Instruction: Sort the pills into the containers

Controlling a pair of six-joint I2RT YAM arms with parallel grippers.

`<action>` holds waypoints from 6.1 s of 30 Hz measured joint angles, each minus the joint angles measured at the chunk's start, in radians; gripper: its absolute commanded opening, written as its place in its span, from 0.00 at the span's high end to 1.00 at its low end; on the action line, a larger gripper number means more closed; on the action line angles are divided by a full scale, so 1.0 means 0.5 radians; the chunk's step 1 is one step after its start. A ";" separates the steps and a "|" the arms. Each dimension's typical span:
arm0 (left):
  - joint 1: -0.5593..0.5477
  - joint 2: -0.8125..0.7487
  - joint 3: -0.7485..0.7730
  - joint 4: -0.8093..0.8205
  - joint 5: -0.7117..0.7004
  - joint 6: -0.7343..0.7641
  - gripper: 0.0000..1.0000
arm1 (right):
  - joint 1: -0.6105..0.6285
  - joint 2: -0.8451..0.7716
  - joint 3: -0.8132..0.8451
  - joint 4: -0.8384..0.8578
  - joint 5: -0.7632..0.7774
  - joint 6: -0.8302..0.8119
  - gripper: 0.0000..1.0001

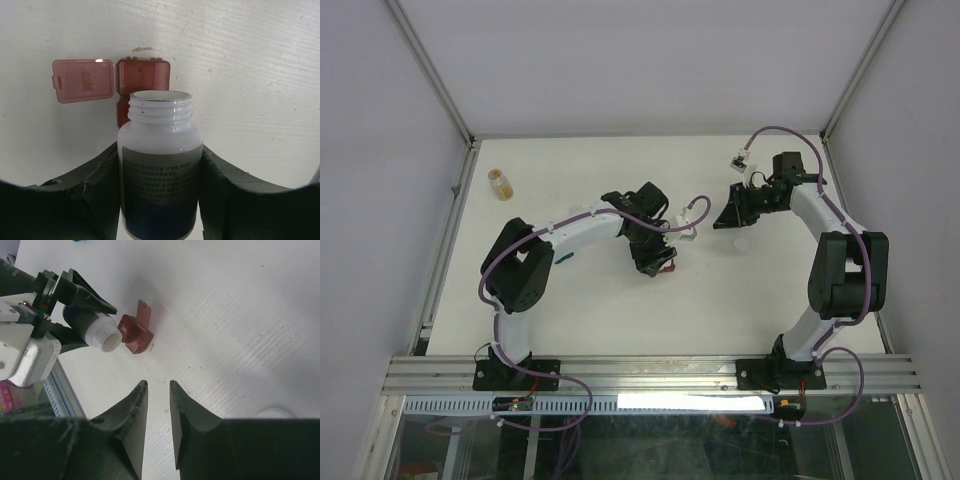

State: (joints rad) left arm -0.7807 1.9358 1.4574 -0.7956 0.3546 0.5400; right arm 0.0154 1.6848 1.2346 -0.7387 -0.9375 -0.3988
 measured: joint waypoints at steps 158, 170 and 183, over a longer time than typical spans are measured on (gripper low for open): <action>-0.204 0.449 0.710 -0.679 -0.537 -0.009 1.00 | -0.011 -0.002 0.000 -0.066 -0.042 -0.030 0.71; -0.207 0.448 0.694 -0.681 -0.562 -0.018 1.00 | -0.011 -0.002 0.000 -0.067 -0.042 -0.030 0.71; -0.206 0.447 0.691 -0.665 -0.596 -0.028 1.00 | -0.011 -0.002 0.000 -0.068 -0.042 -0.030 0.71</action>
State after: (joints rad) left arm -0.8837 2.1593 1.8030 -1.1278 0.0566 0.5259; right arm 0.0097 1.6836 1.2346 -0.7727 -0.9585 -0.4137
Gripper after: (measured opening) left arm 0.522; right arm 0.290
